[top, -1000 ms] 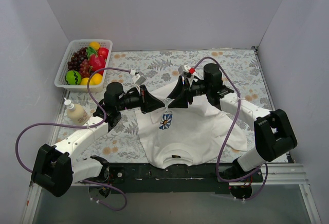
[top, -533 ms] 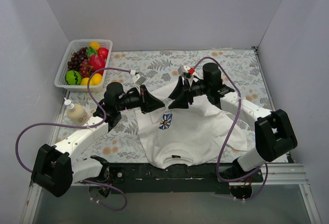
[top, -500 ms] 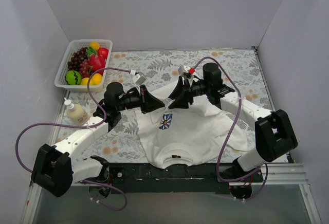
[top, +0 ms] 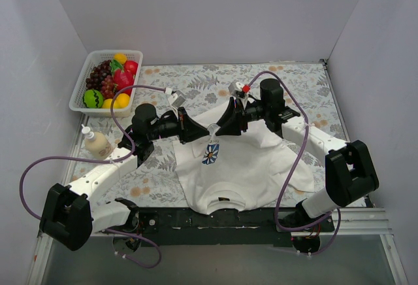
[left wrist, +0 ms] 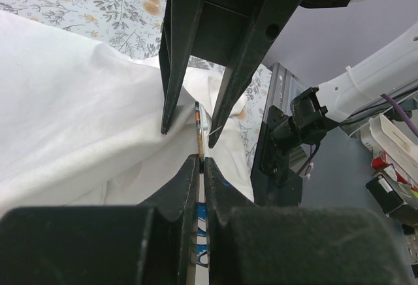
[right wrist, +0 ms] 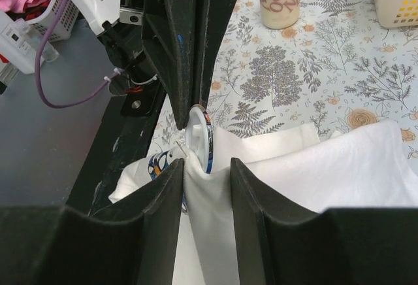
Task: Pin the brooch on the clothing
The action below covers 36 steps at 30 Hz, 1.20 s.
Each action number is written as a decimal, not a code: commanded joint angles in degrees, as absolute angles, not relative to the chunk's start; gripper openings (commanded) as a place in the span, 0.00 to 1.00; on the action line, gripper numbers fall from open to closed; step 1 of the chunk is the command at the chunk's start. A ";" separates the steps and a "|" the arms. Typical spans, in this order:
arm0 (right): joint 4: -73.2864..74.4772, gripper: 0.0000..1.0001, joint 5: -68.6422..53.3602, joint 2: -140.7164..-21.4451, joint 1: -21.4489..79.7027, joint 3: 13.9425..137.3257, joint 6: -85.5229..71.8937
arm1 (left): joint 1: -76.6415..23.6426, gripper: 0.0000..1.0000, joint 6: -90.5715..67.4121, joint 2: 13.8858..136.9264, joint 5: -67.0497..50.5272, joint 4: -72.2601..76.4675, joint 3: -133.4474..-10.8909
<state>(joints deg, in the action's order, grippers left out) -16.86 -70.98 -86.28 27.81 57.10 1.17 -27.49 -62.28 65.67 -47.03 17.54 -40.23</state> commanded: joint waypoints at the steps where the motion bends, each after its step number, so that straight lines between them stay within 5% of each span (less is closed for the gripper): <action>1: -18.90 0.44 -71.90 -85.43 27.69 60.12 0.44 | -27.16 0.00 -61.70 63.81 -48.16 18.72 -43.15; 18: -23.82 0.44 -73.39 -86.48 27.69 60.47 -3.96 | -27.16 0.00 -61.52 64.60 -48.78 18.37 -43.68; 27: -14.15 0.41 -71.72 -88.24 29.00 63.46 2.81 | -27.16 0.00 -61.52 66.00 -49.92 18.02 -45.35; 36: -11.70 0.27 -72.33 -90.08 29.53 64.95 3.78 | -27.16 0.00 -61.09 67.23 -51.59 17.32 -46.93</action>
<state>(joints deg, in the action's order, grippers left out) -13.47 -72.51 -88.88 28.95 62.02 1.89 -27.05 -61.54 67.59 -48.25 15.86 -43.18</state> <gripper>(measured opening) 0.301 0.021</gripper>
